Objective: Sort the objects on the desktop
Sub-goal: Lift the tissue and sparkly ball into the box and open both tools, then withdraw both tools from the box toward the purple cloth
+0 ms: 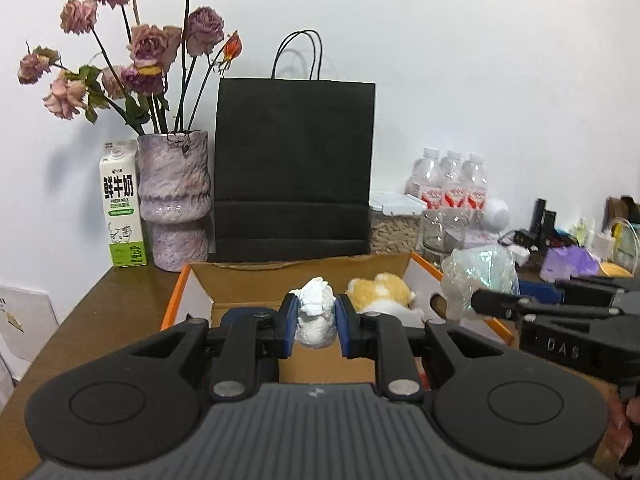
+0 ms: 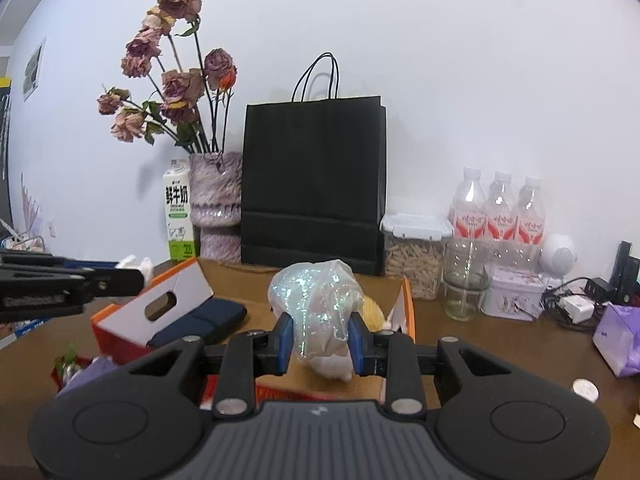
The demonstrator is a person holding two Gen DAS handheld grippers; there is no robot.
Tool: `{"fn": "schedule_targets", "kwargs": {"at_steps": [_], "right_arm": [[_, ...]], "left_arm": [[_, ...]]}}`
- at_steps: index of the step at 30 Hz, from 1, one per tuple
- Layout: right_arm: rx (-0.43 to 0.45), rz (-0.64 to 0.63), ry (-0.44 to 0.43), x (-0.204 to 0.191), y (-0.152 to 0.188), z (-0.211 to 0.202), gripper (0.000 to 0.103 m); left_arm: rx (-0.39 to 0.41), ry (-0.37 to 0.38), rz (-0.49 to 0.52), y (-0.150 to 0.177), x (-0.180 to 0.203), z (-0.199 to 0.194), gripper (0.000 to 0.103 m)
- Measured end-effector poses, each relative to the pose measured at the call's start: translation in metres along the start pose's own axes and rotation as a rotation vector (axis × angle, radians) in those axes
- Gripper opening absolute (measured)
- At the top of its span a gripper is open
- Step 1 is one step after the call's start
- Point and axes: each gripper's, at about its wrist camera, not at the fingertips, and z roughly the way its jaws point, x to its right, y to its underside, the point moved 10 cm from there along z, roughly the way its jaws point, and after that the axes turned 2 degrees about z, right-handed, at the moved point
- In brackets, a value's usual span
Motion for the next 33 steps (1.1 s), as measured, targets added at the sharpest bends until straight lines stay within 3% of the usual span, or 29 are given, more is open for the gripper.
{"fn": "schedule_targets", "kwargs": {"at_steps": [5, 11, 16, 17, 18, 19, 20, 21, 22, 23, 24, 27, 33], "right_arm": [[-0.063, 0.051, 0.007, 0.008, 0.010, 0.037, 0.027], [-0.169, 0.046, -0.003, 0.006, 0.043, 0.063, 0.027], [-0.175, 0.047, 0.000, 0.008, 0.049, 0.067, 0.030], [-0.174, 0.049, 0.006, 0.009, 0.049, 0.066, 0.035], [-0.173, 0.050, 0.014, 0.010, 0.049, 0.065, 0.038], [-0.171, 0.053, 0.020, 0.011, 0.049, 0.064, 0.043], [-0.168, 0.059, 0.021, 0.012, 0.048, 0.063, 0.053], [-0.166, 0.066, 0.019, 0.014, 0.048, 0.062, 0.067], [-0.163, 0.073, 0.018, 0.015, 0.047, 0.061, 0.075], [-0.159, 0.072, 0.018, 0.015, 0.046, 0.060, 0.088], [-0.153, 0.067, 0.019, 0.015, 0.045, 0.059, 0.092], [-0.144, 0.068, 0.011, 0.014, 0.043, 0.057, 0.100], [-0.142, 0.054, 0.018, 0.010, 0.040, 0.055, 0.102]], "left_arm": [[-0.032, -0.013, -0.035, 0.012, -0.004, 0.039, 0.021], [-0.139, -0.046, -0.046, 0.045, -0.016, 0.068, 0.021], [-0.170, -0.046, -0.011, 0.056, -0.014, 0.073, 0.024], [-0.168, -0.049, -0.002, 0.056, -0.013, 0.072, 0.026], [-0.163, -0.056, 0.007, 0.056, -0.011, 0.071, 0.033], [-0.155, -0.066, 0.016, 0.054, -0.011, 0.070, 0.047], [-0.144, -0.076, 0.021, 0.053, -0.011, 0.067, 0.056], [-0.133, -0.082, 0.025, 0.050, -0.011, 0.066, 0.073], [-0.119, -0.085, 0.032, 0.048, -0.011, 0.064, 0.088], [-0.106, -0.088, 0.039, 0.046, -0.010, 0.062, 0.094], [-0.089, -0.099, 0.047, 0.043, -0.010, 0.059, 0.103], [-0.066, -0.140, 0.069, 0.037, -0.013, 0.055, 0.103], [-0.072, -0.146, 0.061, 0.035, -0.017, 0.052, 0.103]]}}
